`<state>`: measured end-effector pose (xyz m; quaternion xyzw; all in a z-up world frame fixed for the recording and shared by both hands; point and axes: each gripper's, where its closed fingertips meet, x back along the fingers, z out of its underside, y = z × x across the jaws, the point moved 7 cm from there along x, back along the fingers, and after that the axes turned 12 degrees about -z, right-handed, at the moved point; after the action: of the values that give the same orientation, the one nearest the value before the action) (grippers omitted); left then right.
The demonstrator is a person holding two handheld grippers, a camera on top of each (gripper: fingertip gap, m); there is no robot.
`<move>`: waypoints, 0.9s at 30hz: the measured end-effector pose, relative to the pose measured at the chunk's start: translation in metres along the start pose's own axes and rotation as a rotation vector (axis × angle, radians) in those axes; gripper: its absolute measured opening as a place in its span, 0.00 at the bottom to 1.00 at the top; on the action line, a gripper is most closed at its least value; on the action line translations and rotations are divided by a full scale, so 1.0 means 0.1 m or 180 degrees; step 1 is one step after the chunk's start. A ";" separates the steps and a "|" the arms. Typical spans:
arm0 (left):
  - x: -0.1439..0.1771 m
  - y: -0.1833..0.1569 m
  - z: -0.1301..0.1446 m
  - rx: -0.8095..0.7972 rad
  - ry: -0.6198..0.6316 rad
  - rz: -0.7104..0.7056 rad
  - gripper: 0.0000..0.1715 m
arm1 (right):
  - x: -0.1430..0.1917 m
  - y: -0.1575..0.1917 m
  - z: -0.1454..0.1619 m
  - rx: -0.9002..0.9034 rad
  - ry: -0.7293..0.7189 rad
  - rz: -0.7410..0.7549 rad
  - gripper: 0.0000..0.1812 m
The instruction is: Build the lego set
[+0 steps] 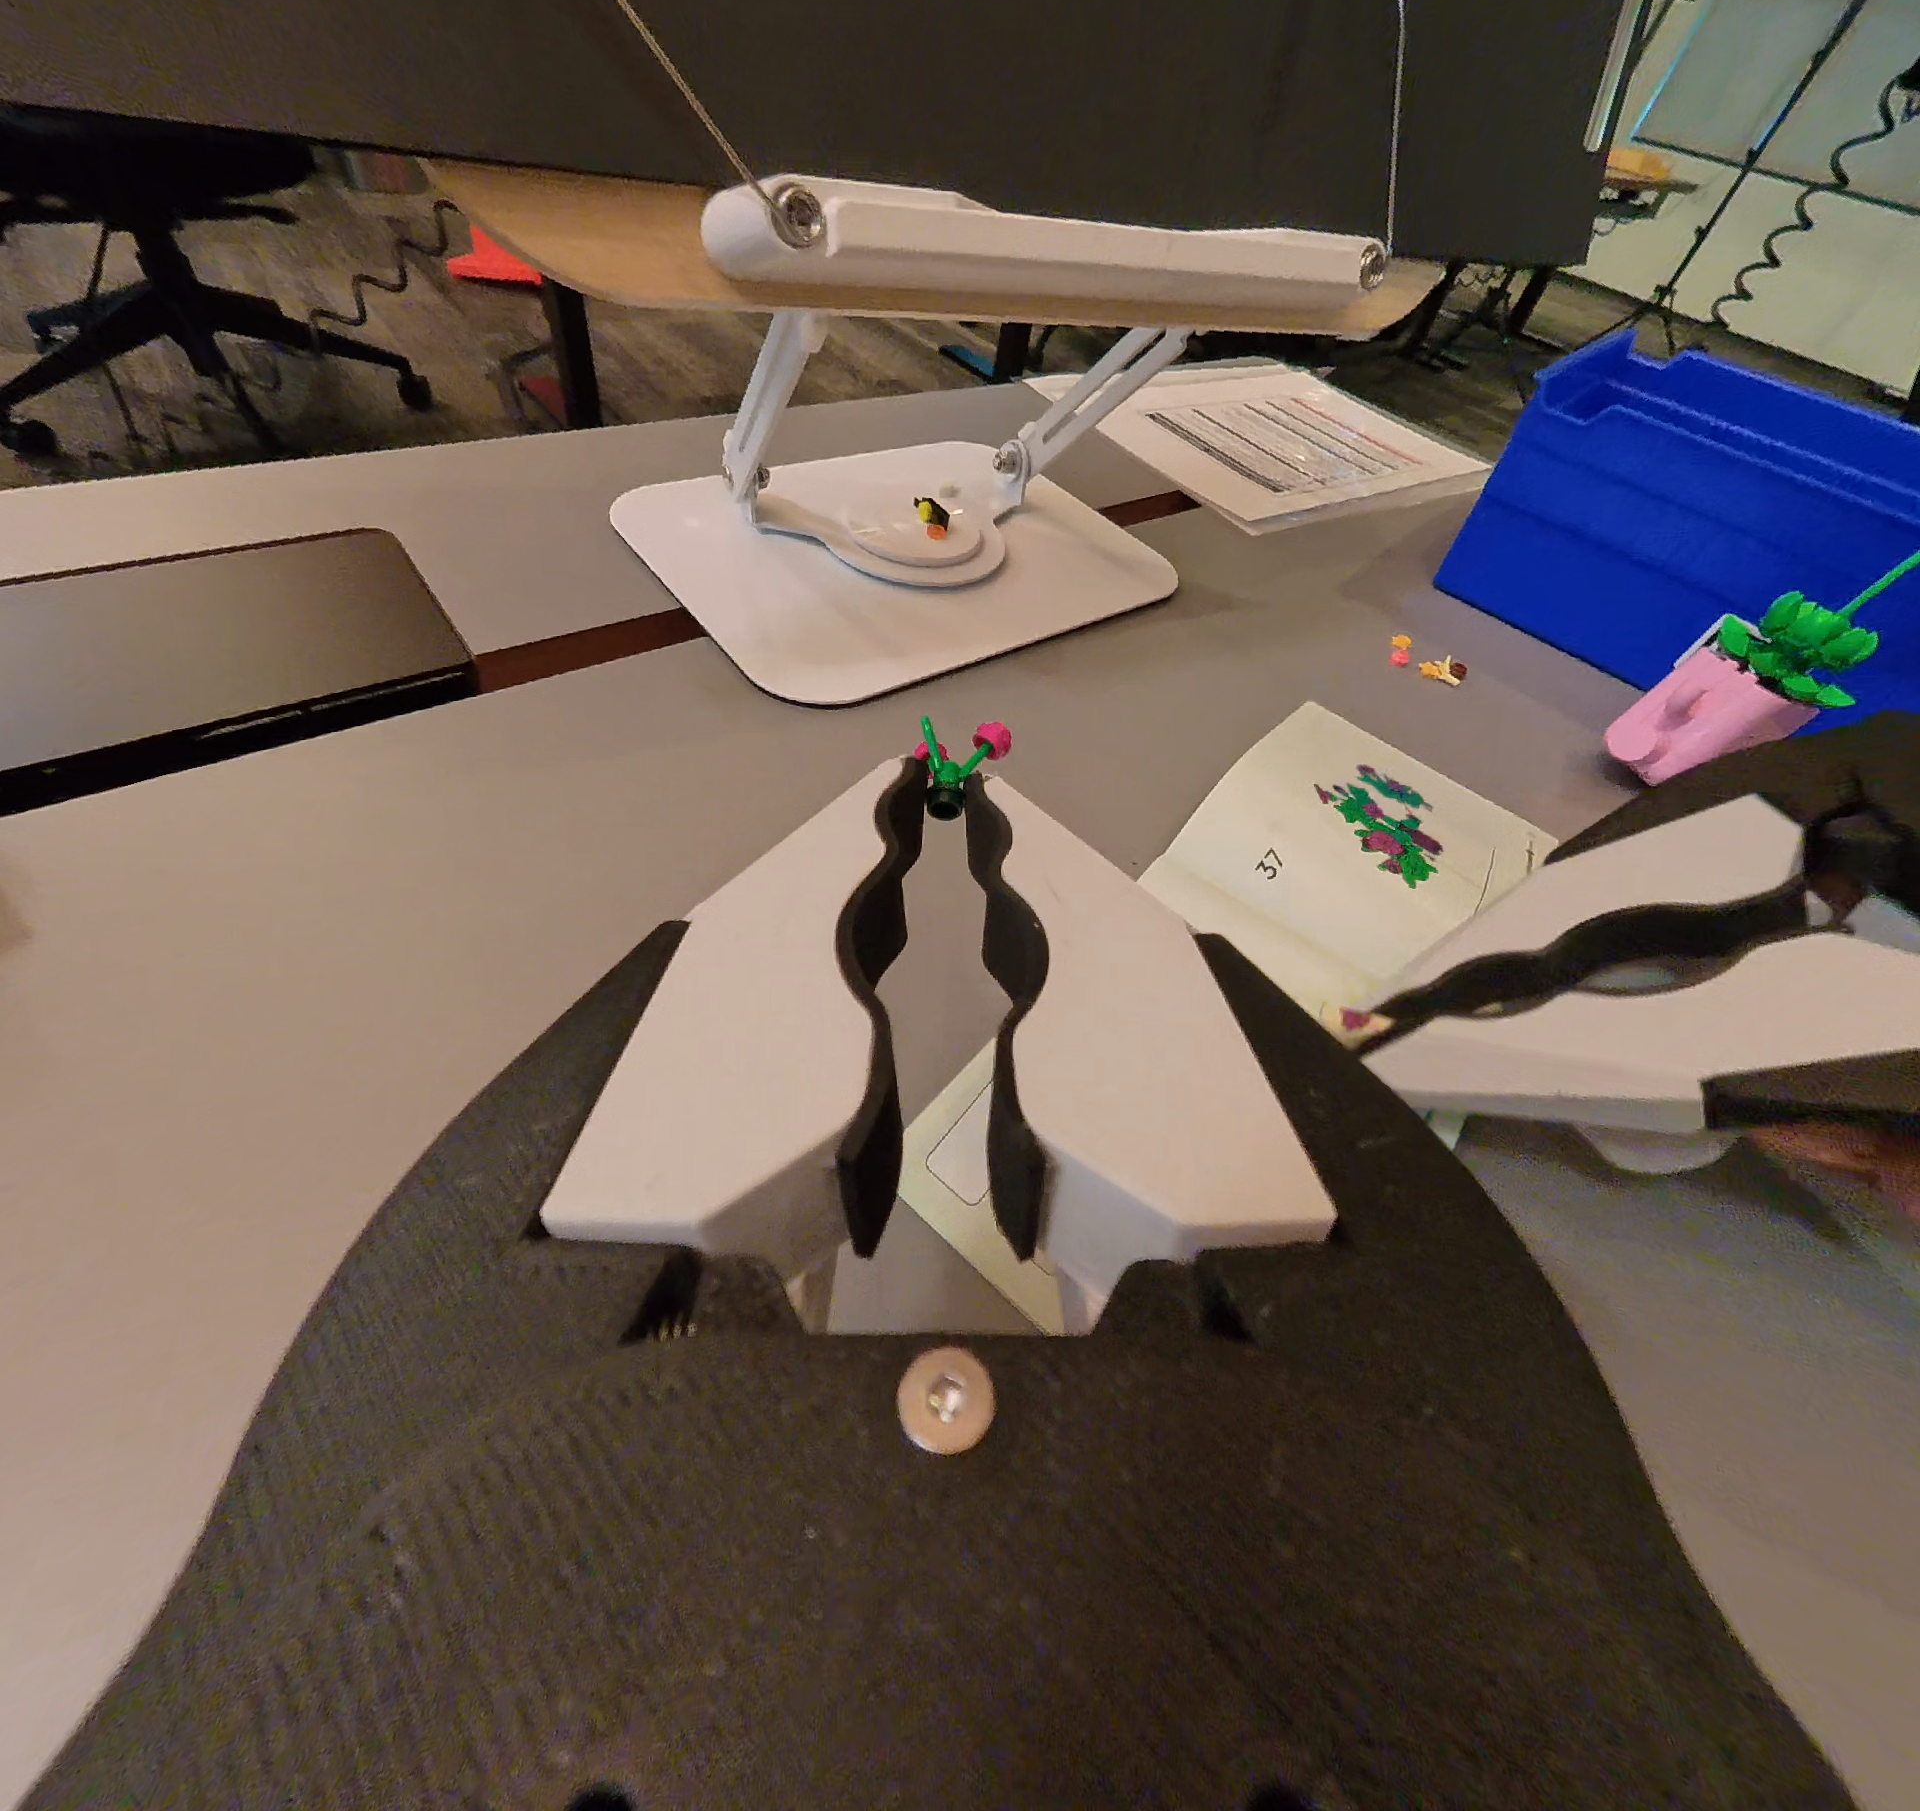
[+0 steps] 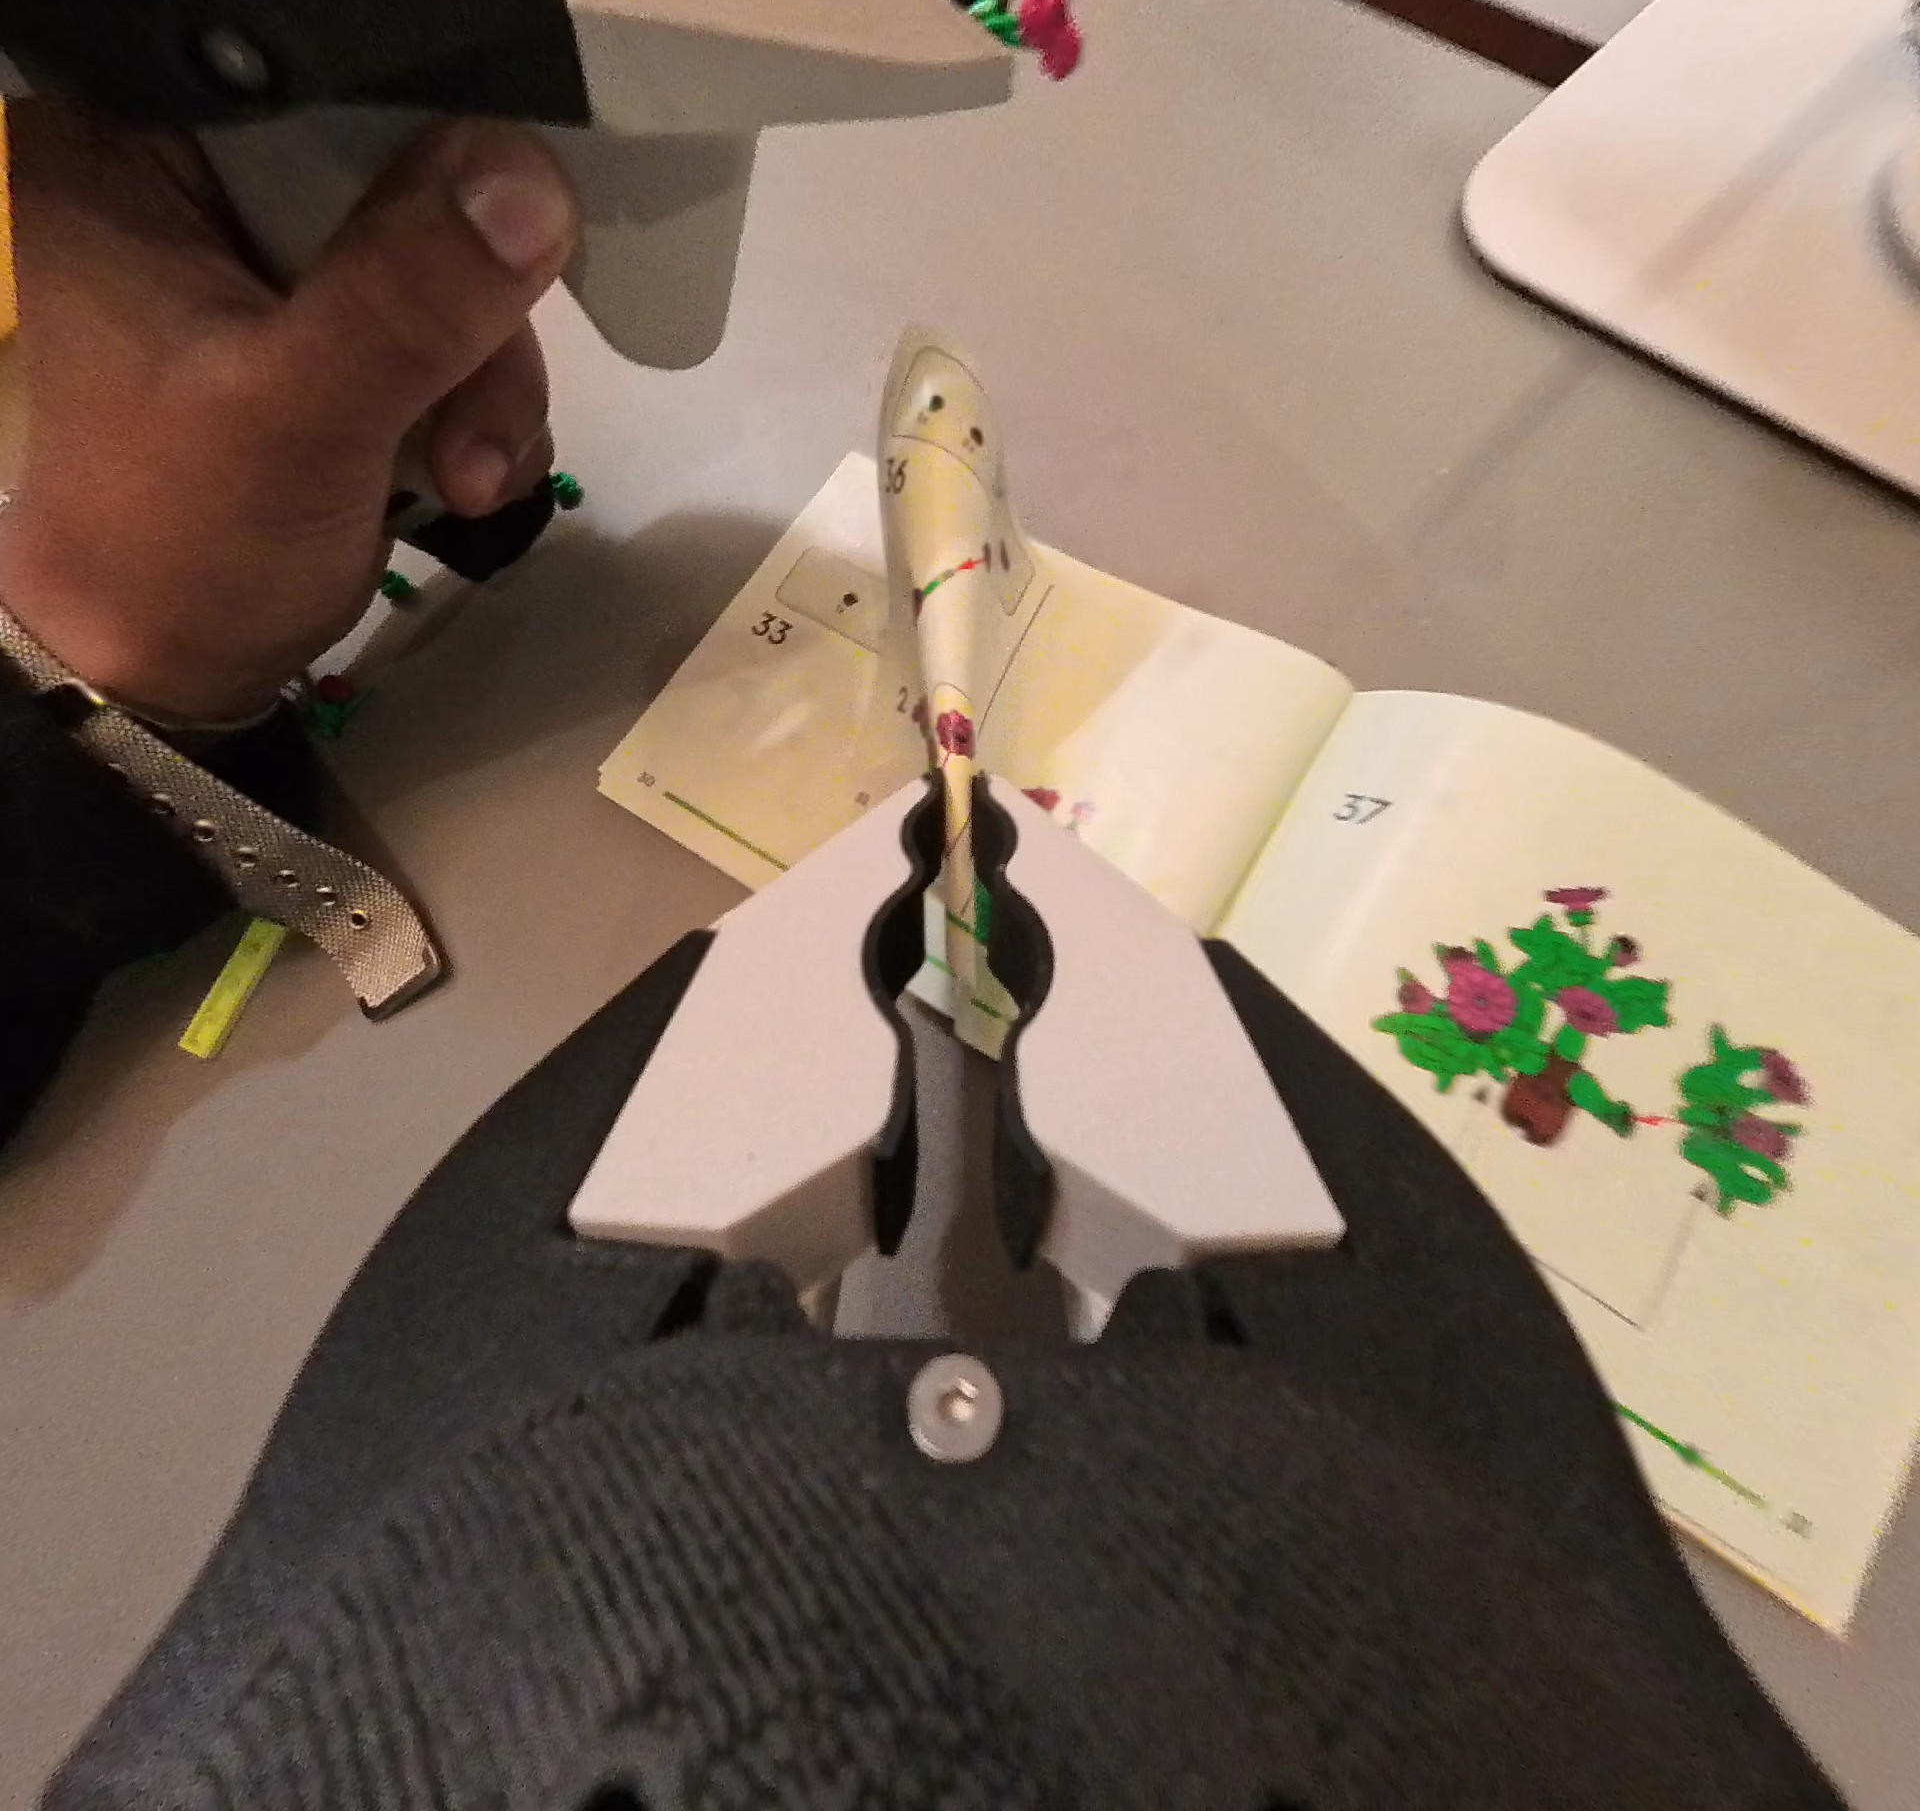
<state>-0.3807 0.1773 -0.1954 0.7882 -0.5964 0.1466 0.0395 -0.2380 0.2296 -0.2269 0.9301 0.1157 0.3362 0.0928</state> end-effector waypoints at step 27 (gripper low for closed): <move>-0.14 -0.28 0.14 -0.0405 0.0385 0.0286 0.03 | 0.27 0.35 -0.23 0.0932 -0.0208 0.0162 0.46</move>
<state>-0.3550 0.1953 -0.2093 0.7462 -0.6358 0.1574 0.1189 -0.2276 0.2061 -0.1840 0.9467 0.1368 0.2875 -0.0486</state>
